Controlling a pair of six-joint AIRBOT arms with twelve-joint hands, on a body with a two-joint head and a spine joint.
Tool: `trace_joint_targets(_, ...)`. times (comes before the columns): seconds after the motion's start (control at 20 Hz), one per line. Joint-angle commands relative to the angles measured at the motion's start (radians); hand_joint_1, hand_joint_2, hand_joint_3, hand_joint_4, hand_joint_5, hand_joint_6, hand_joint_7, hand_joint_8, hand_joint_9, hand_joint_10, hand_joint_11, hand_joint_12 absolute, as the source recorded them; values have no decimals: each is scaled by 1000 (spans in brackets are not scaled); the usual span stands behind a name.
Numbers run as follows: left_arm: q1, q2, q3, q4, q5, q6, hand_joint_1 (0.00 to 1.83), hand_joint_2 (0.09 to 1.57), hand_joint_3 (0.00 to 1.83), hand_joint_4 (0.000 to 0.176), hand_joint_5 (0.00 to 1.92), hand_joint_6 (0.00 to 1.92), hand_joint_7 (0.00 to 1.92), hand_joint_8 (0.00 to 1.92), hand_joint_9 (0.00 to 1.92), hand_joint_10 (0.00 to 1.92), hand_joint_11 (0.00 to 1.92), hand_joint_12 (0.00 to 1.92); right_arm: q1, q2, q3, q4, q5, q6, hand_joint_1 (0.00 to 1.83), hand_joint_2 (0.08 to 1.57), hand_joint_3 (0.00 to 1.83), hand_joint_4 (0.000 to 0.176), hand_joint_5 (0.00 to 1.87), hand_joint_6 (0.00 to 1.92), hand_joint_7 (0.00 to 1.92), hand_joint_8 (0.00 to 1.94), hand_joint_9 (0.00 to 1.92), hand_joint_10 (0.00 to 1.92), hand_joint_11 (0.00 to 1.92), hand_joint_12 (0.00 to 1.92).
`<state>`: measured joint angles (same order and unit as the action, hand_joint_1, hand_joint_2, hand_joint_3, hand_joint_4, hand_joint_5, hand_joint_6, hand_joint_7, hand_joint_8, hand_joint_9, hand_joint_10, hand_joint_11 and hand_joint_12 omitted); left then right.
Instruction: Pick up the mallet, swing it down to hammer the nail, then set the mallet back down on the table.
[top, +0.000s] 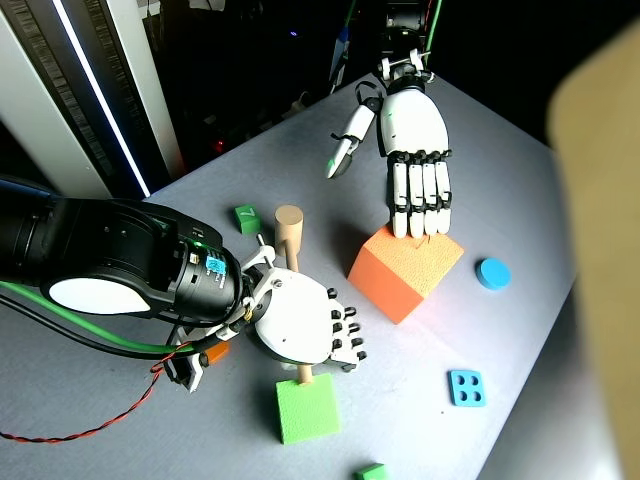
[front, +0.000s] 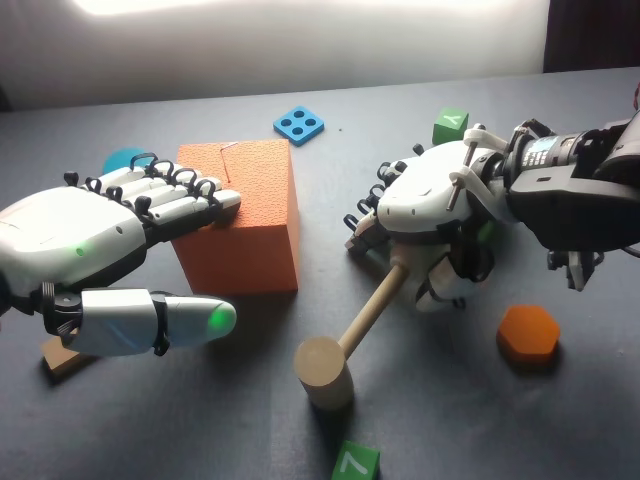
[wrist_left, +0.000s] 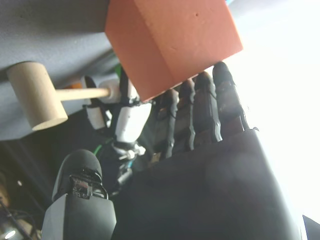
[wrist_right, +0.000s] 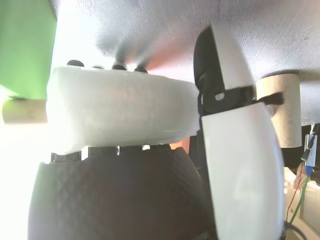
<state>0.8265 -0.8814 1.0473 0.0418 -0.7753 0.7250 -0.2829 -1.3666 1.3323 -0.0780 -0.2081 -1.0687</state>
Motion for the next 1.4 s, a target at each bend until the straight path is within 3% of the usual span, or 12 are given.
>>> trace_joint_targets(0.0,-7,-6,-5,3,-57,-11,0,1147,0,0,148,2,135,2,115,2,0,279,12,8,2,-2,57,-2,1007,1062,0,0,563,60,568,42,454,155,0,1185)
trace_joint_targets(0.1,-7,-6,-5,3,-57,-11,0,1152,2,0,151,2,140,3,117,2,0,284,12,8,2,-2,57,-4,1020,1056,0,0,593,60,607,47,491,185,0,1261)
trace_joint_targets(0.15,-7,-6,-5,3,-57,-11,0,1153,2,0,144,2,134,3,119,3,0,290,13,8,2,-2,58,-5,1033,1032,0,0,679,57,710,74,502,492,7,1409)
trace_joint_targets(0.2,-7,-6,-5,3,-57,-11,0,1158,3,0,141,2,132,3,116,3,0,279,14,8,2,-2,58,-5,1037,1023,0,0,704,65,741,103,470,669,9,1470)
trace_joint_targets(0.3,-7,-6,-5,3,-56,-11,0,1153,1,0,165,0,149,2,136,1,0,330,15,8,2,-2,59,-6,994,1027,1,0,694,235,600,684,408,1054,92,1540)
trace_joint_targets(0.45,-7,-6,-5,3,-56,-11,0,1148,0,0,155,4,149,7,134,5,0,308,13,8,2,-2,61,-6,876,1078,5,0,472,1086,459,1284,382,1322,183,1555)
trace_joint_targets(0.5,-7,-6,-5,3,-55,-11,0,1150,0,0,165,5,158,6,141,5,0,322,13,8,1,-2,62,-6,831,1096,5,0,424,1275,439,1383,382,1395,210,1574)
trace_joint_targets(0.65,-5,-6,-5,3,-55,-11,0,1154,1,0,153,0,153,2,136,2,0,321,13,9,1,-2,62,-6,837,1100,3,0,482,1572,417,1756,402,1752,334,1797)
trace_joint_targets(0.8,-5,-6,-4,3,-55,-11,0,1155,1,0,160,0,155,0,141,0,0,332,15,10,1,-2,62,-4,830,1114,2,0,543,1589,553,1815,547,1858,544,1901)
trace_joint_targets(0.9,-5,-6,-3,3,-55,-11,0,1155,1,0,154,0,154,1,145,2,0,334,17,12,0,-2,58,-2,836,1125,1,0,606,1809,699,1936,723,1918,749,1920)
trace_joint_targets(1.1,-5,-6,-3,3,-55,-11,0,1158,1,0,147,1,163,3,164,5,0,405,22,26,-19,-1,56,-1,903,1113,2,0,911,1921,1055,1941,1124,1921,1207,1921)
trace_joint_targets(1.35,-8,-6,-1,3,-55,-11,0,1165,2,0,164,3,182,4,177,3,0,396,20,37,-34,-1,53,0,671,1399,24,0,1177,1921,1417,1941,1546,1921,1745,1921)
